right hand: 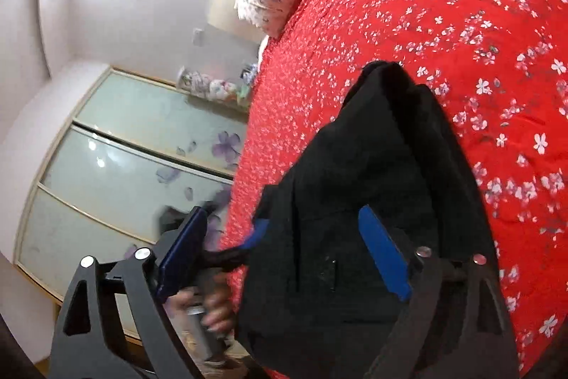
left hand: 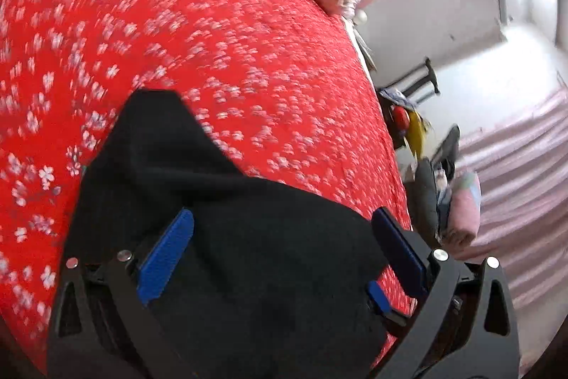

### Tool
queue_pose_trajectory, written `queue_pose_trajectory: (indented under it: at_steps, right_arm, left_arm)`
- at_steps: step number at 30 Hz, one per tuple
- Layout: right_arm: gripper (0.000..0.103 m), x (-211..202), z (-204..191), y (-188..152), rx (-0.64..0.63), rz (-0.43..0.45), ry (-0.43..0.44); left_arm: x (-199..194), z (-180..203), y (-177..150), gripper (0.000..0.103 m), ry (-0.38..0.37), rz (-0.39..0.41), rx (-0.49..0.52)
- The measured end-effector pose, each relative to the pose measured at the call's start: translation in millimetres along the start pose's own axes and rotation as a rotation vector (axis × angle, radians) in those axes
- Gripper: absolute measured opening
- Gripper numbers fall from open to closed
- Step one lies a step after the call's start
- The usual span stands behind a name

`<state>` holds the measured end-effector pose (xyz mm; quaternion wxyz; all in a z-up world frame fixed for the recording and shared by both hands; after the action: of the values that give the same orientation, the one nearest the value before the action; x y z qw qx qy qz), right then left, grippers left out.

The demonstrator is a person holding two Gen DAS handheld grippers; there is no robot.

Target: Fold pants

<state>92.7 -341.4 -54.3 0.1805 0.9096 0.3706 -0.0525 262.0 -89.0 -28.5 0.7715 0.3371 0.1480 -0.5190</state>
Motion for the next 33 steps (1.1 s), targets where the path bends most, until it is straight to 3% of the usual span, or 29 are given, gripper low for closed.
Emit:
queue_pose_trajectory:
  at_steps: [3, 6, 10, 12, 15, 16, 20, 22, 24, 26, 29, 33]
  right_arm:
    - [0.089, -2, -2, -2, -0.041, -0.014, -0.014]
    - [0.094, -2, -12, -4, -0.093, -0.03, -0.023]
    - [0.097, -17, -36, -15, -0.17, -0.077, 0.058]
    - [0.099, -20, -43, -24, -0.191, -0.121, 0.074]
    - [0.099, -17, -30, -30, -0.204, -0.157, -0.099]
    - [0.099, -14, -24, -29, -0.184, -0.163, -0.102]
    - [0.093, -24, -29, -24, -0.204, -0.111, -0.075]
    - [0.092, -44, -38, -15, -0.258, -0.013, -0.074]
    - [0.092, -59, -34, -5, -0.271, 0.06, -0.14]
    - [0.087, -60, -19, 4, -0.231, 0.064, -0.219]
    - [0.08, -47, 4, 8, -0.162, -0.006, -0.254]
    - [0.079, -30, 11, 8, -0.183, -0.039, -0.354]
  left_arm:
    - [-1, 6, 0, 0.101, 0.034, -0.001, 0.009]
    - [-23, 14, -7, 0.1, 0.016, 0.04, 0.055]
    - [-67, 14, -40, 0.101, 0.033, 0.064, 0.16]
    - [-81, 3, -58, 0.101, 0.018, 0.045, 0.167]
    - [-81, -14, -78, 0.101, 0.012, 0.035, 0.184]
    - [-78, -15, -83, 0.101, 0.016, 0.054, 0.229]
    - [-73, 5, -98, 0.101, 0.146, 0.114, 0.405]
    - [-79, 8, -101, 0.101, 0.134, 0.139, 0.431]
    - [-90, 4, -99, 0.101, 0.133, 0.185, 0.418]
    - [-99, -5, -95, 0.101, 0.147, 0.211, 0.386]
    - [-110, -27, -88, 0.101, 0.141, 0.219, 0.285]
    - [-110, -46, -80, 0.101, 0.126, 0.195, 0.184]
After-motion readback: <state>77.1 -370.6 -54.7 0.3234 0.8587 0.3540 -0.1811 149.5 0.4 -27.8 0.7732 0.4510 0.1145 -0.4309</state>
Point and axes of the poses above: each gripper's, at about its wrist camera, not at the fingertips, and x roughly the way its jaws point, z to its right, y to its top, the point moved 4 cm from there along x, roughly the way its jaws point, and after that the axes turned 1 degree about y, right-handed, at the moved point
